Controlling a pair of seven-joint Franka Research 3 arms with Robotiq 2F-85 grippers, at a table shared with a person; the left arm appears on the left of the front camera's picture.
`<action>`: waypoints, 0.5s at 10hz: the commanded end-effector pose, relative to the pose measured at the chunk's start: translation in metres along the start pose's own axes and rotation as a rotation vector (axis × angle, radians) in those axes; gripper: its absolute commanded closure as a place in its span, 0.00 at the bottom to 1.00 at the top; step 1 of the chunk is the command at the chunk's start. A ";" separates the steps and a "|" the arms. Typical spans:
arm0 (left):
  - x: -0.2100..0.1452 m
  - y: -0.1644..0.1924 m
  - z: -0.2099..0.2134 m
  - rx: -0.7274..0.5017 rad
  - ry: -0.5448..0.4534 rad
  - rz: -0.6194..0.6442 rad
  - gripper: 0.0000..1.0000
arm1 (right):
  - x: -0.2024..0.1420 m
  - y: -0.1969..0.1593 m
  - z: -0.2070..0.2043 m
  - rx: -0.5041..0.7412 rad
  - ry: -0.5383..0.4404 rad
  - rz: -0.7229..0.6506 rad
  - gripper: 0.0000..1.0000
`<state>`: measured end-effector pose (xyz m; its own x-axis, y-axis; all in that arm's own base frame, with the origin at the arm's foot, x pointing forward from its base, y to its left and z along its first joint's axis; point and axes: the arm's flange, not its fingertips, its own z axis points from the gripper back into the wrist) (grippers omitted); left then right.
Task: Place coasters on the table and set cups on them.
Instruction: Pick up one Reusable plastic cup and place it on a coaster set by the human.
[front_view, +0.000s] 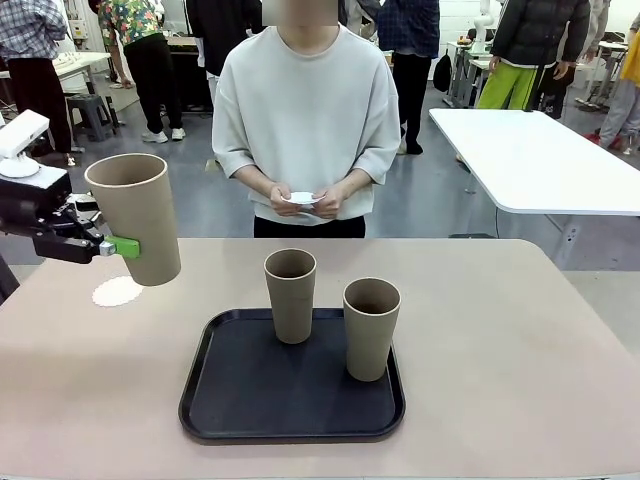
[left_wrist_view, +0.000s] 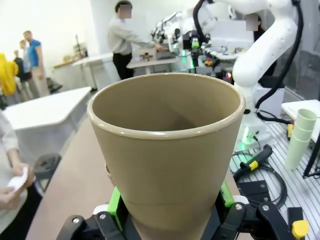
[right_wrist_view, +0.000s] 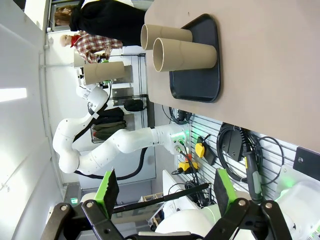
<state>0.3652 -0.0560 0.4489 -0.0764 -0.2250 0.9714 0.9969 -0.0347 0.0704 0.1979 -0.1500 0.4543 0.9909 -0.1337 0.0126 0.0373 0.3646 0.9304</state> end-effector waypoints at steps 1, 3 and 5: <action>-0.006 0.001 -0.003 -0.038 -0.044 -0.038 0.64 | 0.000 0.000 0.000 0.013 0.002 0.004 0.00; -0.006 0.001 -0.003 -0.038 -0.044 -0.038 0.64 | 0.000 0.000 0.000 0.013 0.002 0.004 0.00; -0.011 0.033 0.020 0.006 -0.049 -0.008 0.15 | 0.000 0.000 0.000 0.013 0.002 0.004 0.00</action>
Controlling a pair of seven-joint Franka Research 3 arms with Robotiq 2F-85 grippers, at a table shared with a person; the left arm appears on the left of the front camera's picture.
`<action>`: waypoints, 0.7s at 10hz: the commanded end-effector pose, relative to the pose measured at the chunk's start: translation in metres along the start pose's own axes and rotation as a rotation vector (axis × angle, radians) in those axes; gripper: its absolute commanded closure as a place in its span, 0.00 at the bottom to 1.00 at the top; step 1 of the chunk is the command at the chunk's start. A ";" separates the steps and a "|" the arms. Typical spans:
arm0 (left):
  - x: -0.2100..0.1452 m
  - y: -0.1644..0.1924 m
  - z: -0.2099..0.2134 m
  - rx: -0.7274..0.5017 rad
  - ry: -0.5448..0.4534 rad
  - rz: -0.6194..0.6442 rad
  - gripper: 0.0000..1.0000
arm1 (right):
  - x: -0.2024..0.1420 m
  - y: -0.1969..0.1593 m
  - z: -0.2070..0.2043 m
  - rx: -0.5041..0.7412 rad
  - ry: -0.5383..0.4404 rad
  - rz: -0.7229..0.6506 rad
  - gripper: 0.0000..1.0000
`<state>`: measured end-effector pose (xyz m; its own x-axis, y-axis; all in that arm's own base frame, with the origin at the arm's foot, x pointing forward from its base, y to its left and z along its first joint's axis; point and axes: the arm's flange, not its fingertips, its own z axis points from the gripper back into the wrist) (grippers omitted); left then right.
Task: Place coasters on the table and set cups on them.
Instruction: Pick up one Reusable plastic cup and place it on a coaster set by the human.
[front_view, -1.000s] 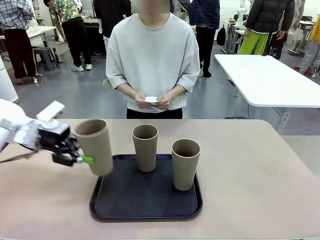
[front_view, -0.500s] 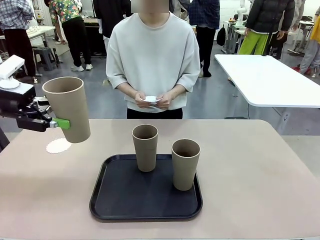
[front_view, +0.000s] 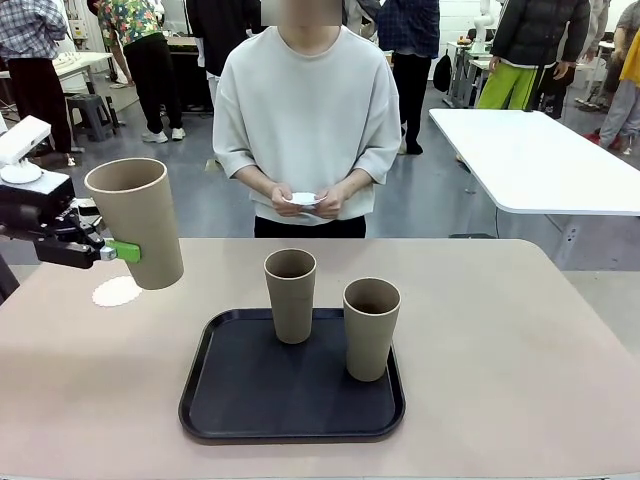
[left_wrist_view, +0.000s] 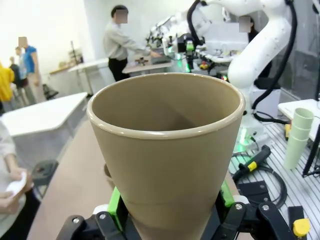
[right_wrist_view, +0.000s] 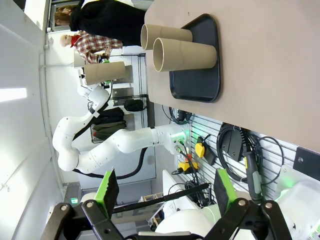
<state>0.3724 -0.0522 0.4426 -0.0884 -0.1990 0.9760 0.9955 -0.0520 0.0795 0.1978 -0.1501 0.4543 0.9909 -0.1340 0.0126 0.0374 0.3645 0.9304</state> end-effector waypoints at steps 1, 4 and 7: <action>-0.017 0.048 0.041 0.014 0.006 -0.010 0.15 | 0.000 0.000 0.000 0.013 0.003 0.004 0.00; -0.067 0.090 0.104 0.086 0.028 0.001 0.15 | 0.000 0.000 0.000 0.013 0.003 0.004 0.00; -0.101 0.104 0.161 0.148 0.004 0.020 0.15 | 0.000 0.000 0.000 0.013 0.003 0.004 0.00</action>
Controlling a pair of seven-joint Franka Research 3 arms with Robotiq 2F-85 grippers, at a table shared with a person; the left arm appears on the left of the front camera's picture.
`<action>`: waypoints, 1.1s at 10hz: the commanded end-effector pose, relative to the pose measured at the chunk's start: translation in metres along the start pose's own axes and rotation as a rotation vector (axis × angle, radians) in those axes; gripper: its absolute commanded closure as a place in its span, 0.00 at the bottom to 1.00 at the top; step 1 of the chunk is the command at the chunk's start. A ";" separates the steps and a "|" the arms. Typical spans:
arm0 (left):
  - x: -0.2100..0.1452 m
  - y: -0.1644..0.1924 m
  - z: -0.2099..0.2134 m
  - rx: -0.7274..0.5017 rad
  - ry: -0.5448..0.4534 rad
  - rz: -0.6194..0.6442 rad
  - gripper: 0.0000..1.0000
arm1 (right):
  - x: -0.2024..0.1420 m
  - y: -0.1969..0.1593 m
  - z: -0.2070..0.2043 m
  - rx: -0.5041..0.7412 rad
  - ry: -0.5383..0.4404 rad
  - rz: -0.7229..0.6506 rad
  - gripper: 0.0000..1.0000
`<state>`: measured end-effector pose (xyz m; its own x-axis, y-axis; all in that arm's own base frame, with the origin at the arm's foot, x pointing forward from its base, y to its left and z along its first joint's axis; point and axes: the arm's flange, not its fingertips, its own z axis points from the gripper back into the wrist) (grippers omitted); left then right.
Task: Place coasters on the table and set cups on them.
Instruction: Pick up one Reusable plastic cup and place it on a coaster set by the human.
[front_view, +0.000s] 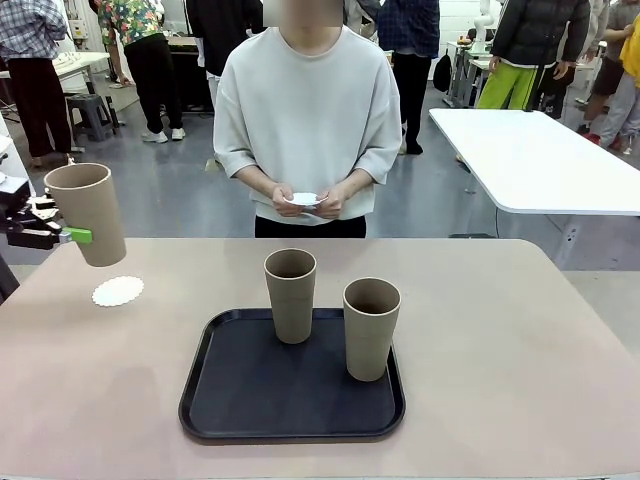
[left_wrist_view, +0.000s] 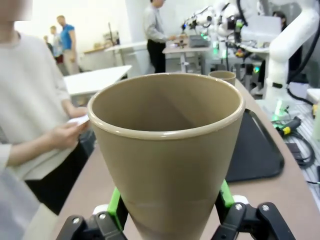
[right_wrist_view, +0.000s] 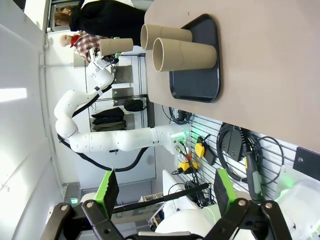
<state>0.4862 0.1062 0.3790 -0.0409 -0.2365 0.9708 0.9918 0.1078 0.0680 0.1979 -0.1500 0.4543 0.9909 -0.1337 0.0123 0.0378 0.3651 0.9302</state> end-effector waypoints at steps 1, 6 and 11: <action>-0.006 0.011 0.028 0.017 -0.045 -0.009 0.15 | 0.000 0.000 0.000 0.013 0.002 0.004 0.00; -0.019 0.011 0.041 0.052 -0.014 0.025 0.15 | 0.000 0.000 0.000 0.013 0.002 0.004 0.00; -0.040 0.035 0.041 0.087 0.002 0.089 0.15 | 0.000 0.000 0.000 0.013 0.002 0.004 0.00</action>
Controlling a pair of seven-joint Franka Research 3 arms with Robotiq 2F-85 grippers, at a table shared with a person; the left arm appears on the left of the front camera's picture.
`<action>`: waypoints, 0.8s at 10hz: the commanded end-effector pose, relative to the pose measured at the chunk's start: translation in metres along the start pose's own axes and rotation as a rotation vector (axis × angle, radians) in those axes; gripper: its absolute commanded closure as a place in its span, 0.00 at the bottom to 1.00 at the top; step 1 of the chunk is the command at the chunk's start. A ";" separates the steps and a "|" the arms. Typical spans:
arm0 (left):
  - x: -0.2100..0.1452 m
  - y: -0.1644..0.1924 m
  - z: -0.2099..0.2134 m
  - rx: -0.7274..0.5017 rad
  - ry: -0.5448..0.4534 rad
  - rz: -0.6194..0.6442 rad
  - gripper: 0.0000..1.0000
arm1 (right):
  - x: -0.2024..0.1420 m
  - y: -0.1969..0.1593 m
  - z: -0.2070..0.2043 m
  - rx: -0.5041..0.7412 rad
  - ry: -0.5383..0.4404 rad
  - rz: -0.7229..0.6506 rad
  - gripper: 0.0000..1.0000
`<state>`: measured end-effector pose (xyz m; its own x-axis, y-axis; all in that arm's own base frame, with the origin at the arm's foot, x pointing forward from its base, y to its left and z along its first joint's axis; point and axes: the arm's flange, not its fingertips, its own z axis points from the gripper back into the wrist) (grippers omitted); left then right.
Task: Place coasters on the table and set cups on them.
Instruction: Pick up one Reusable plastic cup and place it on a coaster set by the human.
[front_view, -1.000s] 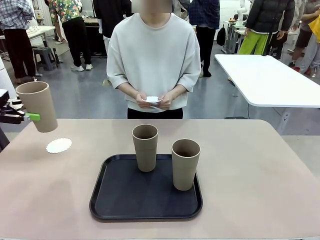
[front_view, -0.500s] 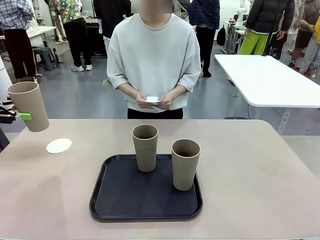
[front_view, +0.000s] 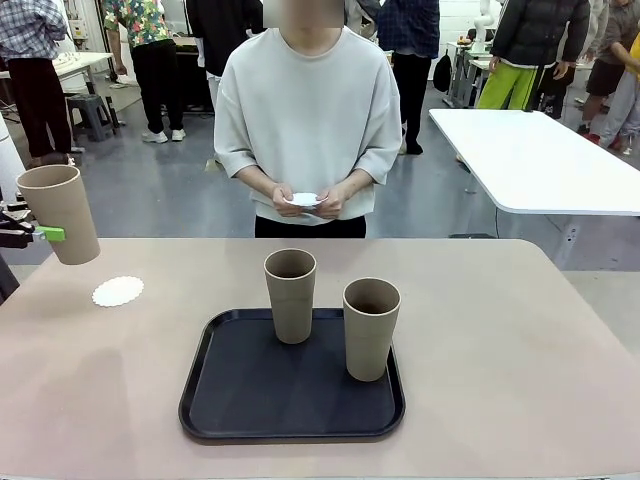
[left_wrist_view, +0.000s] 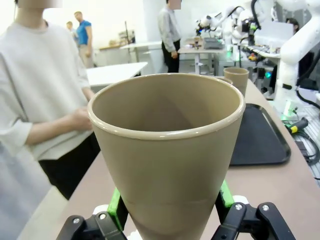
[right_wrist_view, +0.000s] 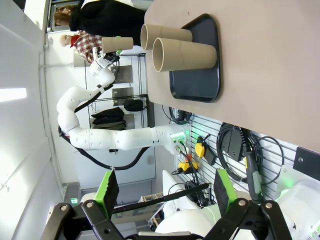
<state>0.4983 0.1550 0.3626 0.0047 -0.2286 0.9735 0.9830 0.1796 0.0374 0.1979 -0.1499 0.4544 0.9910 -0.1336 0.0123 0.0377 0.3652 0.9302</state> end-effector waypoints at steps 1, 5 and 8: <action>-0.017 0.046 -0.003 0.023 0.017 0.056 0.15 | 0.000 0.000 0.000 0.013 0.002 0.004 0.00; -0.048 0.064 -0.016 -0.043 -0.075 0.071 0.15 | 0.000 0.000 0.000 0.013 0.002 0.004 0.00; -0.069 0.062 -0.024 -0.079 -0.065 0.079 0.15 | 0.000 0.000 0.000 0.013 0.002 0.004 0.00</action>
<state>0.5613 0.1551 0.2927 0.0717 -0.1646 0.9838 0.9895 0.1359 -0.0494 0.1979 -0.1499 0.4544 0.9909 -0.1337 0.0123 0.0378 0.3653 0.9301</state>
